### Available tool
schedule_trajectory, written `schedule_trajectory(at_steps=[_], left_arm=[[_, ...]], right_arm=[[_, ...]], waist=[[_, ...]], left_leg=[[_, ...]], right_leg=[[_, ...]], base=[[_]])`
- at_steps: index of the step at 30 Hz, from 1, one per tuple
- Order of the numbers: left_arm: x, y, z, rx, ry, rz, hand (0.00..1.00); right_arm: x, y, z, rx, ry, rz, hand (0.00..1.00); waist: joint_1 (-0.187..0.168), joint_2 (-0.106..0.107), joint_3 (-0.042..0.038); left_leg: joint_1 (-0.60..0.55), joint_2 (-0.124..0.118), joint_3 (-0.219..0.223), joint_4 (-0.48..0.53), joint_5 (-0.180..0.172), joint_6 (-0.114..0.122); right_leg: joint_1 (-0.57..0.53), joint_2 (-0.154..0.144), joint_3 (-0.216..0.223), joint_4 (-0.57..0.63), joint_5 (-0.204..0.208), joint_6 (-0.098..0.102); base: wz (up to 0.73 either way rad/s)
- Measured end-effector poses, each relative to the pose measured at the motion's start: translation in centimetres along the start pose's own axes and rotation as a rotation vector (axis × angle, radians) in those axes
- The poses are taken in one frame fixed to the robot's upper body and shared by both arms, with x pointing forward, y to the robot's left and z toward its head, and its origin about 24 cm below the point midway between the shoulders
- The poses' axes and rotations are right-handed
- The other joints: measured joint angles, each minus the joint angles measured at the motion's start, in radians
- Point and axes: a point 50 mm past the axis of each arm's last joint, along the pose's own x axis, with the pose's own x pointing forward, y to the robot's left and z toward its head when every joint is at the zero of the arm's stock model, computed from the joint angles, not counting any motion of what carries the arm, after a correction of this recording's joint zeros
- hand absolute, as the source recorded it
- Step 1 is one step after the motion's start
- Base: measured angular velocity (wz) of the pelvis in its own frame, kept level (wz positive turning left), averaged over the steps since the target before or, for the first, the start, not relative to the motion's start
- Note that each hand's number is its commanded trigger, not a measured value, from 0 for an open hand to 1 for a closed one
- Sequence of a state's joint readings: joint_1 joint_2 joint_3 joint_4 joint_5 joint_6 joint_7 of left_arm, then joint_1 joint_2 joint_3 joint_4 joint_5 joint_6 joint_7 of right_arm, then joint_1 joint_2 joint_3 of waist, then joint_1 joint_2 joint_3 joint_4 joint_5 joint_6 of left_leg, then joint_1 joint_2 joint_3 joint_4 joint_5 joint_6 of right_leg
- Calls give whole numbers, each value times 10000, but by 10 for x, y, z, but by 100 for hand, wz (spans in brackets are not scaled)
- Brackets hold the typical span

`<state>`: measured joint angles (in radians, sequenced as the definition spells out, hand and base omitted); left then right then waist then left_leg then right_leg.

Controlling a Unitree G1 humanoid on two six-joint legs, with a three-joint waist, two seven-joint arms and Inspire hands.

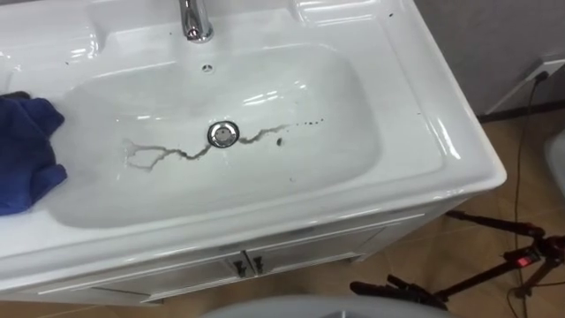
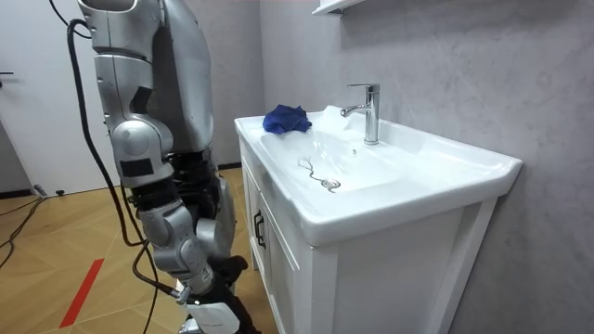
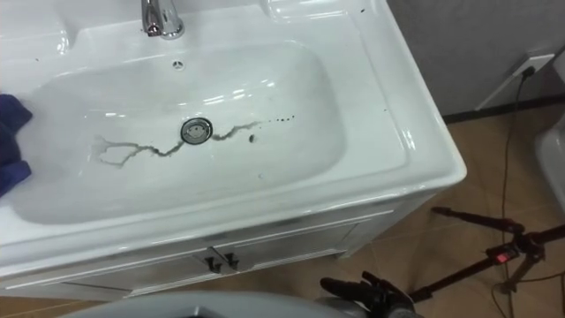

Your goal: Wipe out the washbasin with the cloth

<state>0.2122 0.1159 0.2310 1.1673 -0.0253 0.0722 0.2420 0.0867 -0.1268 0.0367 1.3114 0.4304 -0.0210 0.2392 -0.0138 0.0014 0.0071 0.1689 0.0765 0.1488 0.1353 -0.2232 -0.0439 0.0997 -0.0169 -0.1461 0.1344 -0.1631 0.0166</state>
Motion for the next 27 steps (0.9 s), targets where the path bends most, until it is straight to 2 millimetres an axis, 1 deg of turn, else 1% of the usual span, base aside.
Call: schedule_trajectory(at_steps=[2,3,6,8,9,11,12,14,15,16,17,18,19,20,22,23,25,26,27], left_arm=[[1,6,4,-985,-54,435,0],[2,12,6,-1557,-161,772,0],[2,25,11,-2533,-317,1752,0],[2,32,9,-2986,-259,2283,0],[2,36,6,-3257,-143,2600,0],[2,44,3,-3505,-27,3050,0],[1,49,4,-3754,-109,3375,0],[1,56,4,-3893,-217,3932,0],[0,61,3,-3901,-307,4292,0],[-1,64,7,-3950,-570,4572,0],[-2,66,10,-3963,-739,4723,0],[-5,71,18,-4138,-1202,5043,0],[-8,76,31,-4420,-1824,5419,0],[-11,78,39,-4577,-2211,5618,0],[-20,88,64,-4513,-3697,6541,0],[-23,91,69,-4556,-4017,6762,0],[-37,98,91,-4928,-5272,7539,0],[-41,100,96,-4935,-5613,7740,0],[-49,104,107,-4913,-6314,8102,0]], right_arm=[[-1,-2,0,103,-20,-46,0],[-1,-4,-2,174,-4,-91,0],[-2,-7,-3,142,23,-167,0],[-3,-9,-2,-52,111,-201,0],[-3,-10,-3,-118,141,-233,0],[-4,-11,-2,-219,95,-259,0],[-4,-12,-1,-301,15,-277,0],[-5,-15,1,-526,-8,-385,0],[-5,-16,2,-619,-30,-475,0],[-6,-18,3,-689,-26,-534,0],[-6,-19,3,-720,-36,-557,0],[-7,-20,3,-800,-114,-573,0],[-8,-22,4,-844,-215,-609,0],[-9,-23,4,-857,-243,-639,0],[-9,-26,5,-1081,-331,-738,0],[-9,-26,6,-1146,-367,-756,0],[-10,-27,4,-1152,-448,-860,0],[-11,-27,3,-1137,-472,-884,0],[-11,-28,2,-1139,-518,-917,0]], waist=[[87,35,1],[249,47,10],[502,83,6],[604,99,4],[726,104,0],[767,104,-3],[752,114,-9],[759,170,-36],[757,226,-67],[754,277,-94],[761,308,-99],[762,354,-97],[761,378,-90],[760,381,-89],[829,434,-91],[851,444,-96],[886,447,-95],[904,449,-96],[965,452,-96]], left_leg=[[0,0,-67,0,0,0],[-11,0,-73,-2,0,0],[-21,-9,-72,-49,-1,-1],[-16,-23,-74,-70,-1,-1],[-17,-26,-84,-69,-2,-1],[-31,-28,-143,-67,-1,0],[-51,-28,-192,-60,-1,0],[-92,-28,-257,-54,-1,0],[-100,-28,-298,-54,-1,0],[-74,-29,-333,-35,-1,0],[-59,-30,-350,-25,-1,0],[-66,-32,-434,-9,-1,0],[-78,-45,-495,12,0,0],[-85,-54,-550,17,2,1],[-114,-79,-671,22,6,5],[-113,-85,-672,25,7,5],[-101,-120,-699,44,7,6],[-92,-128,-699,44,7,6],[-79,-141,-698,45,7,7]], right_leg=[[-9,-1,-31,-3,-1,0],[-34,3,-3,-4,-1,-1],[-77,3,4,-1,-4,-4],[-83,-8,7,10,-4,-2],[-91,-6,43,17,-3,-2],[-88,-12,-3,31,-2,-1],[-82,-14,-59,31,-2,-1],[-86,-18,-121,24,-2,-1],[-70,-21,-170,22,-2,-1],[-13,-27,-191,9,-2,-2],[26,-28,-197,5,-2,-2],[91,-38,-257,6,-3,-1],[108,-60,-388,3,-6,0],[102,-73,-446,7,-9,3],[42,-90,-462,51,-12,6],[38,-96,-460,57,-12,6],[32,-141,-473,35,-17,16],[33,-144,-454,37,-16,18],[37,-152,-428,39,-11,27]], base=[[5],[-5],[-1],[0],[0],[7],[13],[13],[11],[11],[12],[18],[21],[21],[4],[-6],[0],[-4],[-5]])
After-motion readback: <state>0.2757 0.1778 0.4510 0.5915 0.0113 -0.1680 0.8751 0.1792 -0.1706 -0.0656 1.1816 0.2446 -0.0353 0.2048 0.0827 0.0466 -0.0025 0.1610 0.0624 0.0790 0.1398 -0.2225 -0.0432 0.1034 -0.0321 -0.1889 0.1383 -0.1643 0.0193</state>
